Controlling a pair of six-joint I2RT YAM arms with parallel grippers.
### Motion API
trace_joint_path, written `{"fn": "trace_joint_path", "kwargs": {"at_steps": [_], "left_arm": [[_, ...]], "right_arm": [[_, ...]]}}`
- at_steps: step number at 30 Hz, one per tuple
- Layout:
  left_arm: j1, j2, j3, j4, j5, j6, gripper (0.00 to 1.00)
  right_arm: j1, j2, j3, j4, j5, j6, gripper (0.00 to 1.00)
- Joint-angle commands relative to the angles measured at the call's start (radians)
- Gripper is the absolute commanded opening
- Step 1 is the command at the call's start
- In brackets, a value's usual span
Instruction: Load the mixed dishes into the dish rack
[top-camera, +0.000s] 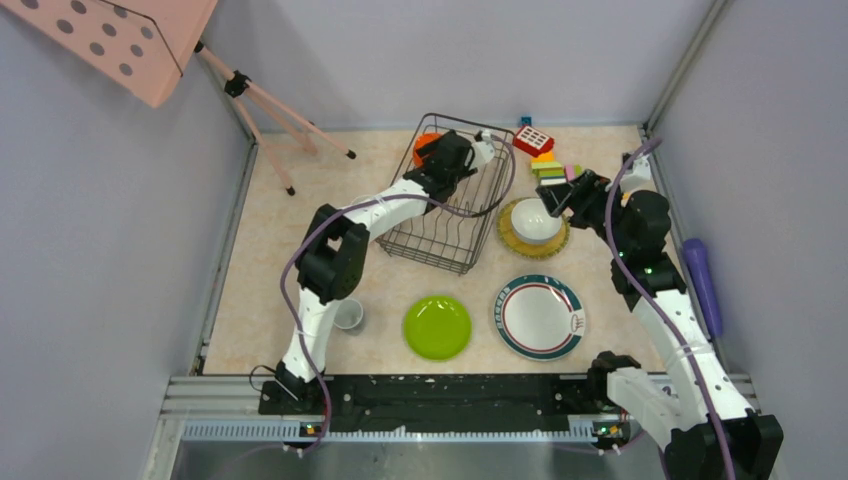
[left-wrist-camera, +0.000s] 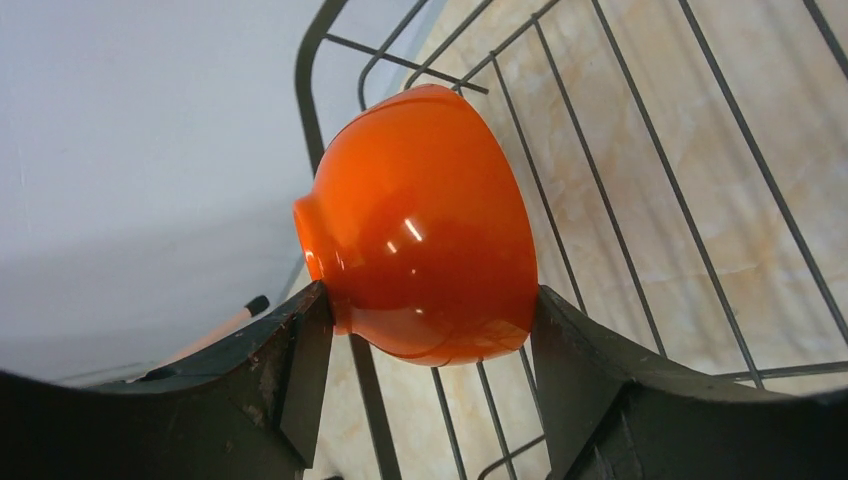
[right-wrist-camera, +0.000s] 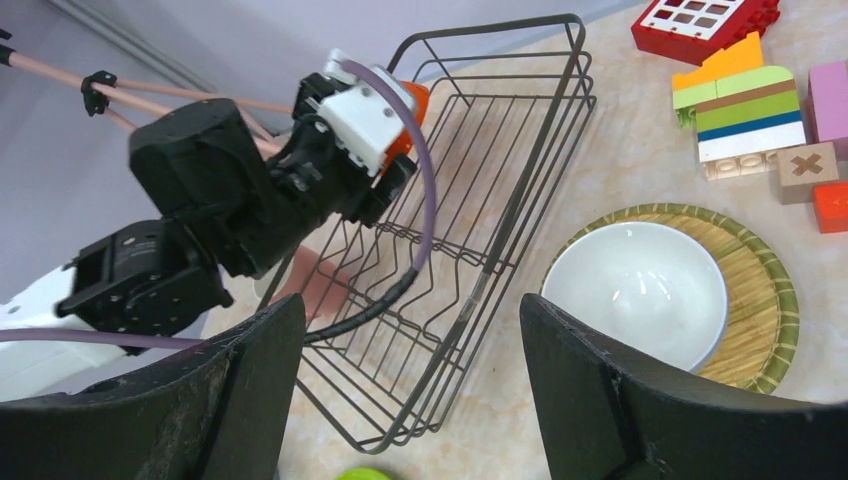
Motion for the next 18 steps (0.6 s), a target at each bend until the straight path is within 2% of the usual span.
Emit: {"fn": "trace_joint_path", "kwargs": {"at_steps": [1,9,18], "left_arm": [[-0.007,0.029,0.077,0.144,-0.01,0.155,0.0],[-0.007,0.127,0.122,0.182,0.042,0.255,0.0],[0.002,0.25,0.164,0.299,0.001,0.395,0.0]], "right_arm": [[0.009,-0.015,0.014,0.044,0.023,-0.007,0.77],[0.008,0.001,0.013,0.062,0.021,-0.012,0.77],[0.008,0.056,0.006,0.099,0.008,-0.023,0.77]]}}
